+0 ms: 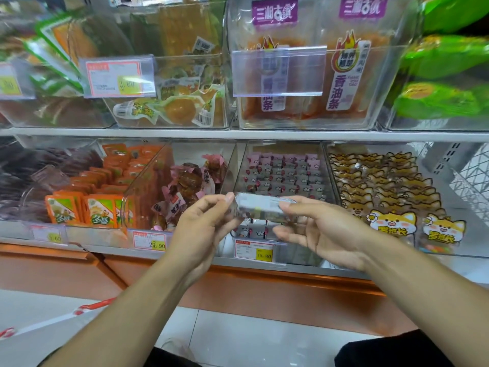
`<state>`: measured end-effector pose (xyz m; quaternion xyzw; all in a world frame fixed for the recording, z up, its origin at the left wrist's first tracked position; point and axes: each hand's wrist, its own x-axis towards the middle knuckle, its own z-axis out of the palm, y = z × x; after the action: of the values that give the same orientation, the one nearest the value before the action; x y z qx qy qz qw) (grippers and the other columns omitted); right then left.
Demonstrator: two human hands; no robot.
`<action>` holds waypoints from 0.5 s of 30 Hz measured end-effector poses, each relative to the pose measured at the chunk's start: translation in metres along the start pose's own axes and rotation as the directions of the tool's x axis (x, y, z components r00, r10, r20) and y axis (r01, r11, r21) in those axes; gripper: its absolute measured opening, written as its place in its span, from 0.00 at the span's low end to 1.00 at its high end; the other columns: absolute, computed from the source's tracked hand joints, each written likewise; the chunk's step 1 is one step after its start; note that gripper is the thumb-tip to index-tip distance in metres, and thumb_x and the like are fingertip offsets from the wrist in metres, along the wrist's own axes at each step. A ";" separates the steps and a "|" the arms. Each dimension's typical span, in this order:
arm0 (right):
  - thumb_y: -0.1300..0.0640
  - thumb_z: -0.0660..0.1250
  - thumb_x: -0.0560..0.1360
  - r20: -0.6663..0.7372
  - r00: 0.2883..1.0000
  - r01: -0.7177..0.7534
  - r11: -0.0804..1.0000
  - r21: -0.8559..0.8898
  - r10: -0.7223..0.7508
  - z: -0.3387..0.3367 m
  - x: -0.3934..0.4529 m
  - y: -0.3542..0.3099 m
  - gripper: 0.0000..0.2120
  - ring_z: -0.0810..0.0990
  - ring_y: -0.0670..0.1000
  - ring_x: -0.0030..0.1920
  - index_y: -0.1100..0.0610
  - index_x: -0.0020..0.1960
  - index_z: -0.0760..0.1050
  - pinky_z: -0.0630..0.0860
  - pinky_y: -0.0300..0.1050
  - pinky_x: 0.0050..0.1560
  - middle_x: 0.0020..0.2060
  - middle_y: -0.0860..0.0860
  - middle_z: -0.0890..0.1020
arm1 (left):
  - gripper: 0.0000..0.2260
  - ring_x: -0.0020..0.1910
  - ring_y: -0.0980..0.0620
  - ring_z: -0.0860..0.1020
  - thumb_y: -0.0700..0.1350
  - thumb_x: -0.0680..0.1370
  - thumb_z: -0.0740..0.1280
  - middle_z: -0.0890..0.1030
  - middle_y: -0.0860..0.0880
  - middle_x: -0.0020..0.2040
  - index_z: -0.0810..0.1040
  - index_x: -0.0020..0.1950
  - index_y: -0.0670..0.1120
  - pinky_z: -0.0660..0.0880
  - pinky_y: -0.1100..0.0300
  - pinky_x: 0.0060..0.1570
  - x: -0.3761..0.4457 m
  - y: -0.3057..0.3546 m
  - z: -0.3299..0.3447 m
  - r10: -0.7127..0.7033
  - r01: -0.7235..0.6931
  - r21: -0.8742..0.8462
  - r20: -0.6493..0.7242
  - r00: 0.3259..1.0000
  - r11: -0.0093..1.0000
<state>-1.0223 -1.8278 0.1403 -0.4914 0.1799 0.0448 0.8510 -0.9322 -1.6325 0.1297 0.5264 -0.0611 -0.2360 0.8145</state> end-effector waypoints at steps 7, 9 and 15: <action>0.69 0.77 0.68 0.033 0.963 0.266 0.917 -0.298 -0.269 -0.002 0.002 0.003 0.14 0.87 0.58 0.48 0.54 0.49 0.85 0.83 0.42 0.47 0.50 0.55 0.87 | 0.15 0.54 0.37 0.84 0.55 0.72 0.74 0.85 0.39 0.54 0.88 0.51 0.47 0.83 0.56 0.45 -0.006 0.002 0.002 -0.204 0.204 0.012 0.099 0.974 0.979; 0.69 0.78 0.68 0.077 0.937 0.336 0.821 -0.462 -0.340 0.001 0.003 0.003 0.16 0.86 0.52 0.50 0.50 0.48 0.86 0.82 0.40 0.48 0.50 0.51 0.87 | 0.13 0.53 0.37 0.85 0.53 0.71 0.75 0.86 0.40 0.52 0.88 0.50 0.46 0.83 0.56 0.45 -0.005 0.001 0.000 -0.220 0.220 0.001 0.070 0.973 0.975; 0.57 0.83 0.59 0.060 0.951 0.299 0.855 -0.424 -0.303 0.005 0.008 0.000 0.26 0.86 0.51 0.55 0.49 0.56 0.83 0.82 0.45 0.55 0.55 0.52 0.86 | 0.13 0.51 0.43 0.86 0.43 0.69 0.74 0.86 0.39 0.51 0.82 0.51 0.39 0.83 0.59 0.44 0.001 0.000 -0.004 -0.120 0.120 0.027 0.021 0.992 0.992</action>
<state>-1.0139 -1.8242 0.1401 -0.6882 0.0904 -0.0524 0.7180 -0.9301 -1.6293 0.1272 0.5367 -0.0417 -0.2898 0.7913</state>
